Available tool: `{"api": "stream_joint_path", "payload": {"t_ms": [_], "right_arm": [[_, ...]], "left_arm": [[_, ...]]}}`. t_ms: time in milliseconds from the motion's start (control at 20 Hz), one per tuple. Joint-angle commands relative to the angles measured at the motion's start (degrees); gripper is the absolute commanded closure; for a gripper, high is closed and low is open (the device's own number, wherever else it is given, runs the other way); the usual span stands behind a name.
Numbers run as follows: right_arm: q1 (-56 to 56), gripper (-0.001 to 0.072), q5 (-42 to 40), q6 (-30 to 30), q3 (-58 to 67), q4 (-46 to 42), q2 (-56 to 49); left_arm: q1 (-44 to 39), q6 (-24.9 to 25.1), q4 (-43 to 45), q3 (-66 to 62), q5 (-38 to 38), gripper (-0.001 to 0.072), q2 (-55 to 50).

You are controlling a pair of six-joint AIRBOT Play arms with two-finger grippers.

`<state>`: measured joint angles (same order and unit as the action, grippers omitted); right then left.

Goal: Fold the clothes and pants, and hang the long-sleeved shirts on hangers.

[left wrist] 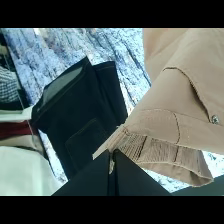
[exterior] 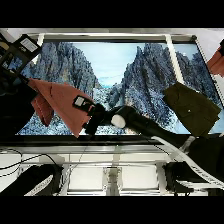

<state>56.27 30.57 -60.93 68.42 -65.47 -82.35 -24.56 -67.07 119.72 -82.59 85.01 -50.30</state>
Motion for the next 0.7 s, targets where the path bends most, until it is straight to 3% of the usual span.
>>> {"api": "stream_joint_path", "payload": {"t_ms": [0, 150, 250, 650], "right_arm": [[4.4, 0.0162, -9.8, -4.4, 0.0, 0.6, -4.0], [4.9, 0.0162, -11.6, -6.1, 0.4, 0.6, -8.1], [4.8, 0.0162, -7.4, -8.7, 2.6, 0.5, -10.7], [6.8, 0.0161, 1.6, -9.0, 8.7, -3.2, -12.3]], "left_arm": [[-0.1, -0.3, 0.0, -0.1, 0.1, 0.0692, 0.0], [-0.1, -0.3, 0.0, -0.1, 0.0, 0.0693, 0.0], [-0.1, -0.3, 0.0, -0.1, 0.0, 0.0692, 0.0], [-0.1, -0.3, 0.0, -0.1, 0.0, 0.0692, 0.0]]}}
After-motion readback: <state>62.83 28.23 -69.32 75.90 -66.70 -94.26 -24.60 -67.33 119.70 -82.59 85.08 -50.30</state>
